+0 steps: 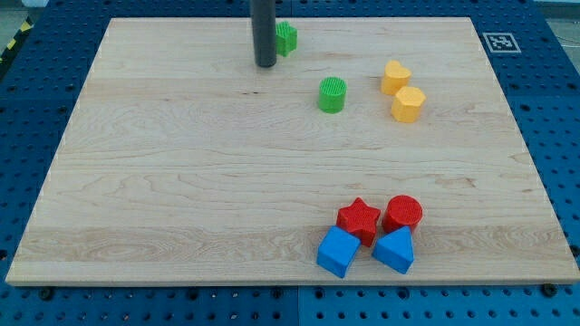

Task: Move green circle into the green star

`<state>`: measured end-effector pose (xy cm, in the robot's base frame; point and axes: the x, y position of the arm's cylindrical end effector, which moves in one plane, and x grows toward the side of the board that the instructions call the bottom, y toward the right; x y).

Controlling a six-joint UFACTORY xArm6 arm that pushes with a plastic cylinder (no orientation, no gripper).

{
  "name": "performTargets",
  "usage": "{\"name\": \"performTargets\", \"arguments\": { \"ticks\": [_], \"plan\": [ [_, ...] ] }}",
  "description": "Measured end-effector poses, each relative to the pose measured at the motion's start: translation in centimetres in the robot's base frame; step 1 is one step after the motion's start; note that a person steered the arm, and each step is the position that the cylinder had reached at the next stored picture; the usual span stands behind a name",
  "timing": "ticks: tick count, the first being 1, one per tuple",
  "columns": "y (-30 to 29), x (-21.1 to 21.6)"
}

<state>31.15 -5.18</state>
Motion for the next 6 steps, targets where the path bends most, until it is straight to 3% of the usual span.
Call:
{"name": "performTargets", "arguments": {
  "ticks": [1,3,4,5,6],
  "plan": [
    [-0.9,4.3],
    [9.1,8.2],
    [13.4,7.3],
    [13.9,3.9],
    [13.9,3.4]
  ]
}}
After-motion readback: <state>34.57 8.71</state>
